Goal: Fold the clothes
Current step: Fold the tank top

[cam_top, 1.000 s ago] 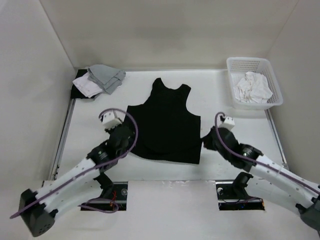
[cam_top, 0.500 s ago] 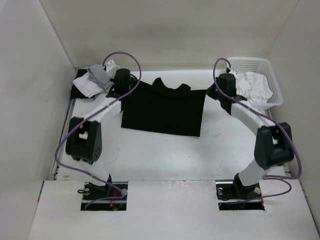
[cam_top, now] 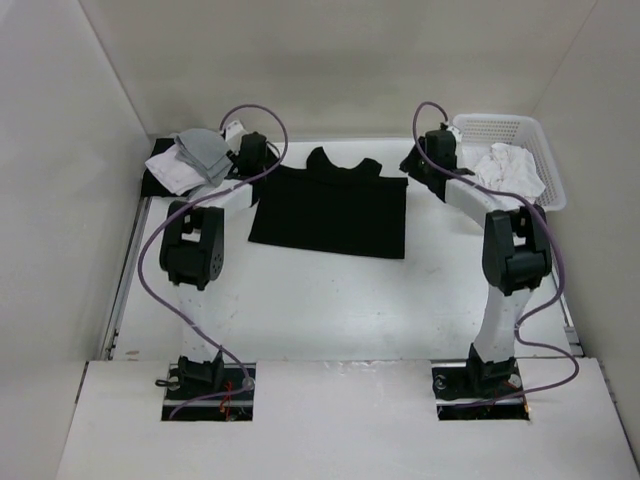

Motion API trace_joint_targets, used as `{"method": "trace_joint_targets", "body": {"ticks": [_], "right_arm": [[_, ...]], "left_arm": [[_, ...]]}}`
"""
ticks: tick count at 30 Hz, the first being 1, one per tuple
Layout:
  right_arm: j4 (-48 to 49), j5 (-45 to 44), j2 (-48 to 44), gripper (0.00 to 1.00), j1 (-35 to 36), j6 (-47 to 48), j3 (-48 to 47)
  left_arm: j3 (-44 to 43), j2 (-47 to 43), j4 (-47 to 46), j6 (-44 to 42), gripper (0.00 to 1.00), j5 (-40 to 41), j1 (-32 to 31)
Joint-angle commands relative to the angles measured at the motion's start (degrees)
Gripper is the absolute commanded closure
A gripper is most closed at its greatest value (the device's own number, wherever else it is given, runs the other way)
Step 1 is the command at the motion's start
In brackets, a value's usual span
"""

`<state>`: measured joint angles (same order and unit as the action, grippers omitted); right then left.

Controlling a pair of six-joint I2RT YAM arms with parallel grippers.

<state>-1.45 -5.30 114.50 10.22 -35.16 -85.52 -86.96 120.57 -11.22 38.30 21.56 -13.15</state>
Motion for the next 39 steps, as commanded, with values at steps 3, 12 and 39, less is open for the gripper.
{"method": "trace_joint_targets", "body": {"ticks": [3, 12, 39], "right_arm": [[6.5, -6.6, -16.7, 0.61, 7.9, 0.9, 16.5], [14.3, -13.2, -36.6, 0.7, 16.8, -10.2, 51.8], [16.0, -12.6, -31.4, 0.57, 14.6, -16.9, 53.7]], "left_arm": [[24.4, -25.3, -11.1, -1.9, 0.53, 0.8, -5.9], [56.1, -46.2, -5.7, 8.1, 0.56, 2.7, -8.1], [59.2, -30.3, -19.0, 20.1, 0.63, -7.0, 1.1]]}}
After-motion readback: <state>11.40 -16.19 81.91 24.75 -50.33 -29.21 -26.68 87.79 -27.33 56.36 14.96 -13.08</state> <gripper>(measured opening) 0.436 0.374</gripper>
